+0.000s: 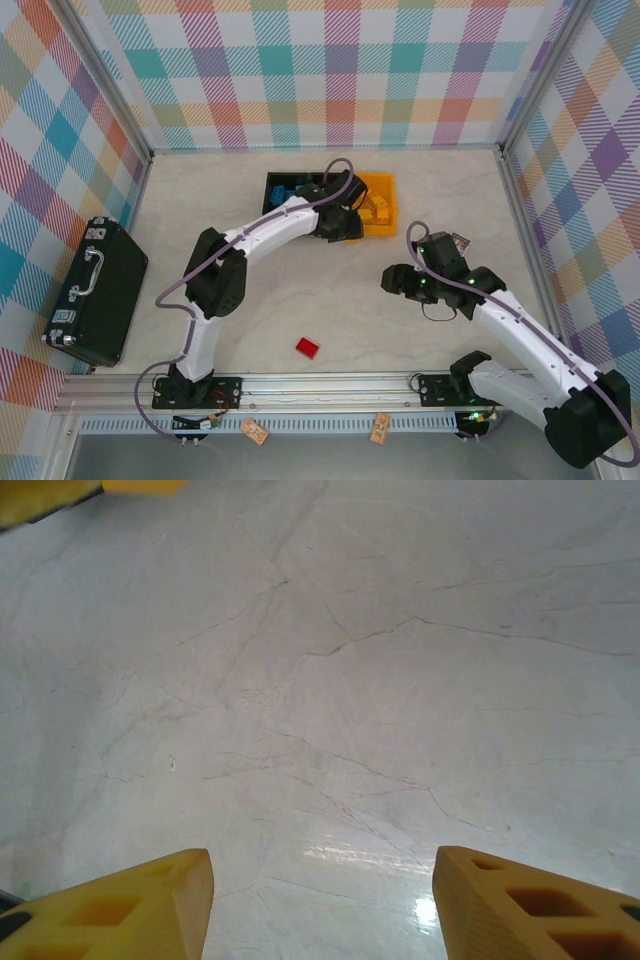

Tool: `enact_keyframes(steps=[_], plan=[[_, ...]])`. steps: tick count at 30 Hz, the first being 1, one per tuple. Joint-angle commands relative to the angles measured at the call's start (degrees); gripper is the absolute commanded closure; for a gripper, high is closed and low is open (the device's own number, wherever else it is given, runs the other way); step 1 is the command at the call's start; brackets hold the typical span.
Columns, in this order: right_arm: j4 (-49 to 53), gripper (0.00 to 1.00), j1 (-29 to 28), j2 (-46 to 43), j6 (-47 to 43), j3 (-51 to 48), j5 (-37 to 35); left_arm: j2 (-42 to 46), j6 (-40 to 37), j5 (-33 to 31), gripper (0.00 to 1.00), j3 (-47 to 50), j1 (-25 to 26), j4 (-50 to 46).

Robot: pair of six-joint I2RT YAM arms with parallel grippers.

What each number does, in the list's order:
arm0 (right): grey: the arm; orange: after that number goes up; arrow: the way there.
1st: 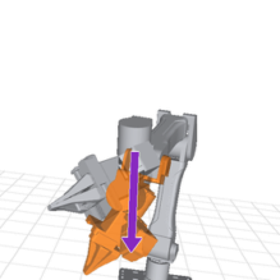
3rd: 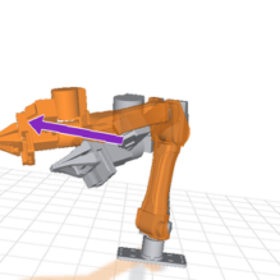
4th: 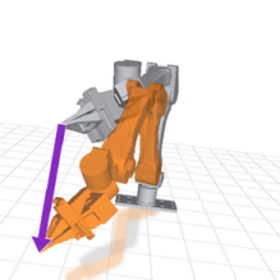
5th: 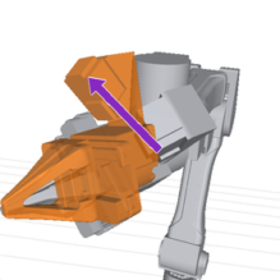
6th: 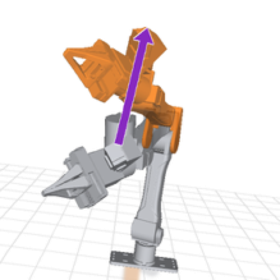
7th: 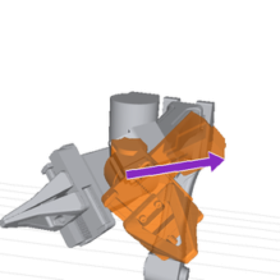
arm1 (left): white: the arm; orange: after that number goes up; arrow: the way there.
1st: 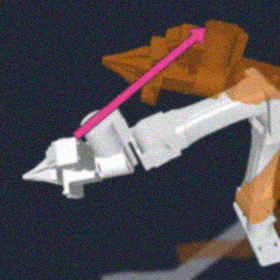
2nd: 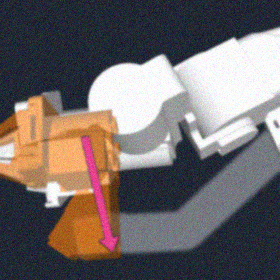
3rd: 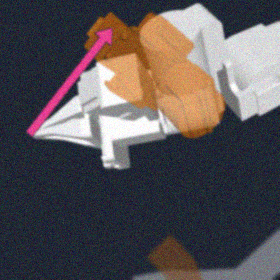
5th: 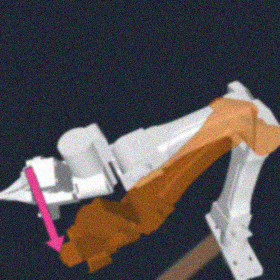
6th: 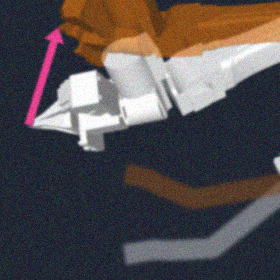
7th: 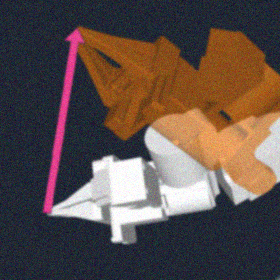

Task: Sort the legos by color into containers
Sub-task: Place the lego in the container.

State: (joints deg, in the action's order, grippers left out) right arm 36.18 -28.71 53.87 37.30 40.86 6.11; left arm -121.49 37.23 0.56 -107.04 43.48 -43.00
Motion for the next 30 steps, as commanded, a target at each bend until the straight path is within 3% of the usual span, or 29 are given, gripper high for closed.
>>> enact_keyframes(steps=[1, 13, 21, 30], plan=[[3.3, 0.4, 0.8, -1.8, 1.1, -1.5, -1.1, -4.0, -2.0, -0.1, 0.73, -7.0, 0.5, -1.3], [5.9, 0.4, 1.6, -4.5, 1.7, -2.3, -2.7, -21.0, -5.6, -1.3, 0.71, -35.3, -0.7, -8.2], [5.8, 0.4, 1.8, -4.4, 1.6, -2.4, -2.8, -22.9, -6.2, -1.2, 0.66, -37.6, -2.1, -6.5], [4.5, 0.4, 2.0, -2.7, 1.2, -2.2, -1.8, -22.4, -6.6, -1.7, 0.43, -37.8, -2.1, -6.5]])
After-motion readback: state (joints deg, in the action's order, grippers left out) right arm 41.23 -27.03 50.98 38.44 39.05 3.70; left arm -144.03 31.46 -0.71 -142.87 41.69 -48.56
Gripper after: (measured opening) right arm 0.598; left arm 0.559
